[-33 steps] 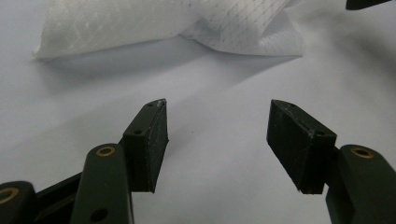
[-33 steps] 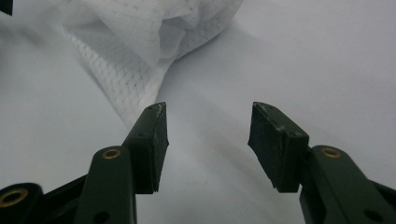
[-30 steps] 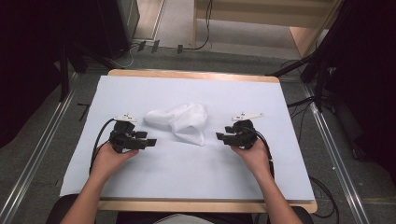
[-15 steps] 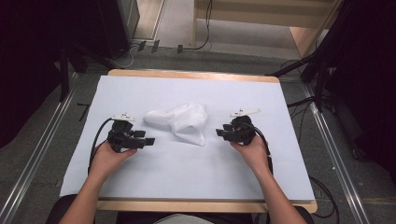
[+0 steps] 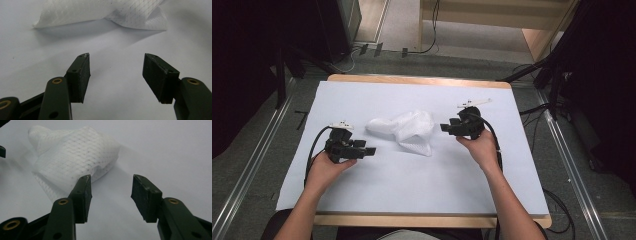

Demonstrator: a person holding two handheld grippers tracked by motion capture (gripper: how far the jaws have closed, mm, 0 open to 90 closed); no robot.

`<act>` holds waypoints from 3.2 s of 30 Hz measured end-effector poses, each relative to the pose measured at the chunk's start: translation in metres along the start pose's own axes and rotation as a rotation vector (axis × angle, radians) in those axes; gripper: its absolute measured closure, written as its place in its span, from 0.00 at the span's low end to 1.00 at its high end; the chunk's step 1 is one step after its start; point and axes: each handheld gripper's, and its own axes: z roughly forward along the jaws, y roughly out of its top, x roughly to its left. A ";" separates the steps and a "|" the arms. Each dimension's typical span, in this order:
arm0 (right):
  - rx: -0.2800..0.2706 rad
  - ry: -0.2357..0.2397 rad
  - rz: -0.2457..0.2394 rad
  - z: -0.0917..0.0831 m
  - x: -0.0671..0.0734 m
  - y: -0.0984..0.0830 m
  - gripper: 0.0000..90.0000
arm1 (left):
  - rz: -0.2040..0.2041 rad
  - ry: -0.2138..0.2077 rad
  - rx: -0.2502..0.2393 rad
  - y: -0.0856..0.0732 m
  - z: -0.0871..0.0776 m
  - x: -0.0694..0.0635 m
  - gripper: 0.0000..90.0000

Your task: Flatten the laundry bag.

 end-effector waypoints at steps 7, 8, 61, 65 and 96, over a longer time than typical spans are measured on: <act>-0.014 0.015 -0.036 0.004 0.010 0.023 0.47 | -0.004 0.008 -0.006 -0.003 -0.003 0.001 0.44; -0.022 0.016 -0.041 0.005 0.012 0.026 0.45 | -0.003 0.009 -0.006 -0.003 -0.004 0.002 0.44; 0.031 0.286 -0.271 0.032 0.110 -0.009 0.89 | -0.110 0.082 -0.077 -0.021 -0.039 0.032 0.45; 0.048 0.299 -0.276 0.030 0.118 -0.017 0.87 | -0.108 0.079 -0.075 -0.019 -0.039 0.036 0.45; 0.006 0.223 -0.177 -0.001 0.065 0.009 1.00 | -0.106 0.079 -0.065 -0.012 -0.038 0.046 0.45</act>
